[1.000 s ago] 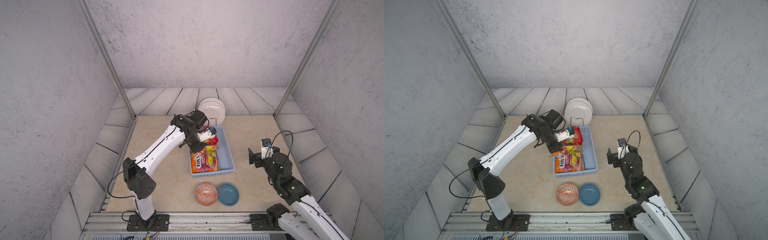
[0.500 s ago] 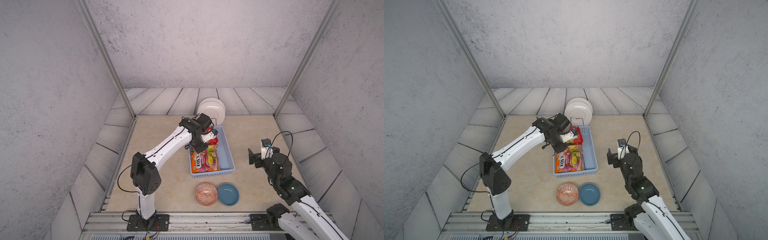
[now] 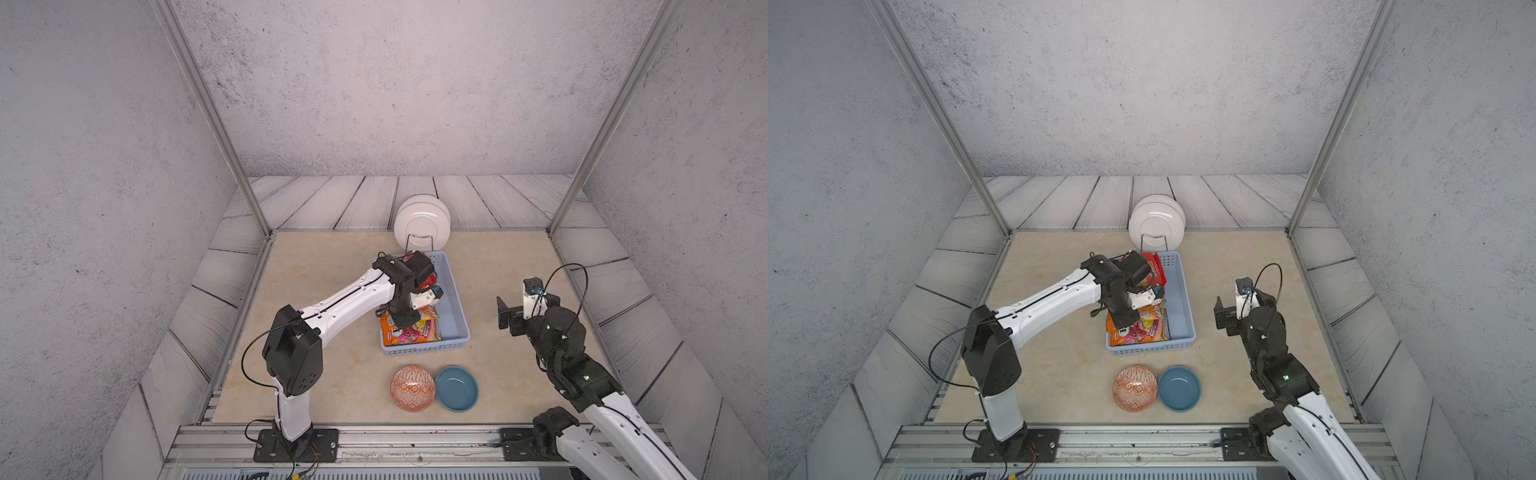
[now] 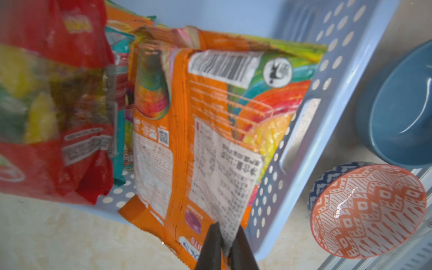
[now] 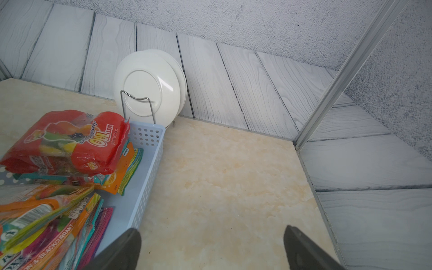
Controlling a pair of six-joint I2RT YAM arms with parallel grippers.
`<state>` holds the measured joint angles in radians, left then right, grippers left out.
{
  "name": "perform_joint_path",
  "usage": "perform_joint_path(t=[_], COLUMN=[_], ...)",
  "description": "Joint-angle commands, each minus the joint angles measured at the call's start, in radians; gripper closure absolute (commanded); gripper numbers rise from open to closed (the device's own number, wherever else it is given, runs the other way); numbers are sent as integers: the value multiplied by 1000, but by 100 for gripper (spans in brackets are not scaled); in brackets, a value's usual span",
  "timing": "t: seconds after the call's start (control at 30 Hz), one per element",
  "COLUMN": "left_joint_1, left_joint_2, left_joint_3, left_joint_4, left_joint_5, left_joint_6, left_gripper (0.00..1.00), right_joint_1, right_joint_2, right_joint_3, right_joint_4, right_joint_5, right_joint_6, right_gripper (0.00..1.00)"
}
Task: Put the candies in the basket
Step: Place the candy in the basket.
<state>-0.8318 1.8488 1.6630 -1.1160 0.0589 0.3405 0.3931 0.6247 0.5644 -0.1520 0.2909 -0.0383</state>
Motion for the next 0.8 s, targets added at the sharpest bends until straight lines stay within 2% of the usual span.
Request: perform_joint_path(t=[0.0, 0.13, 0.23, 0.6, 0.77], left_joint_1=[-18, -21, -20, -16, 0], left_joint_2=[-33, -51, -87, -15, -11], left_joint_3=[-11, -11, -20, 38, 13], left_joint_4=[6, -4, 8, 18, 61], left_joint_5=[41, 24, -8, -11, -28], left_joint_6=[10, 9, 12, -8, -9], left_gripper=[97, 64, 52, 49, 42], right_joint_1=[-3, -2, -2, -2, -3], right_joint_2=[1, -15, -21, 0, -18], right_joint_3=[-1, -3, -7, -2, -11], right_joint_4=[11, 4, 4, 9, 20], right_joint_5=[6, 5, 22, -2, 0], right_joint_6=[-7, -8, -16, -2, -6], right_gripper=[1, 1, 1, 1, 1])
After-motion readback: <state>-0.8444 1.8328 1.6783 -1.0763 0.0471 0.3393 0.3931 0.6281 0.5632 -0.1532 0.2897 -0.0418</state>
